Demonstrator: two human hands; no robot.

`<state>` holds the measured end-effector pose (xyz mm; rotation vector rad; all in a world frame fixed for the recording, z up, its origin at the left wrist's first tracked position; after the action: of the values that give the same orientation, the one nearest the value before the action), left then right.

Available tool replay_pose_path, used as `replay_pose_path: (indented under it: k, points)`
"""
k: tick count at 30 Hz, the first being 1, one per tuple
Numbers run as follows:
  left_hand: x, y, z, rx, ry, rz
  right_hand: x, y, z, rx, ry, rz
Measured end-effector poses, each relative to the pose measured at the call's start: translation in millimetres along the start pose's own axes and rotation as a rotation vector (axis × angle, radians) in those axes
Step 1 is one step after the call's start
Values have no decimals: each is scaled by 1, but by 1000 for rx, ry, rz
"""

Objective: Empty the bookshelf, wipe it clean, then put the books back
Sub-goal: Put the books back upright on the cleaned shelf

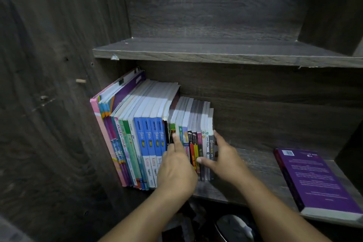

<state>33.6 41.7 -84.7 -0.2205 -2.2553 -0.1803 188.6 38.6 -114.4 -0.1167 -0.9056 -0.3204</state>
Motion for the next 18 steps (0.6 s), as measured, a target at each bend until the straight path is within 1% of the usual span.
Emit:
replay_pose_path:
  k: [3, 6, 12, 16, 18]
  points:
    - [-5, -6, 2, 0, -31, 50, -1, -1, 2, 6, 20, -23]
    - [-9, -8, 1, -8, -14, 92, -2, 2, 0, 6, 10, -32]
    - [4, 4, -4, -98, 141, -15, -2, 5, 2, 9, -11, -80]
    - [20, -2, -16, -200, 58, -131, -3, 6, 1, 47, -14, -69]
    - [21, -2, -20, -244, 96, -139, -4, 5, 1, 53, -20, -51]
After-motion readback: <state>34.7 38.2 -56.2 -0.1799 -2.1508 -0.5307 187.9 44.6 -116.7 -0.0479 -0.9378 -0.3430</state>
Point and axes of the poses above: each hand's wrist, its own y-axis towards the middle knuckle, its own x-axis out of the back of the hand, z = x × y, the point moved 8 cm from there along y, towards the middle knuckle, and after that the axes turned 7 degrees about -y, right-handed, at the moved point
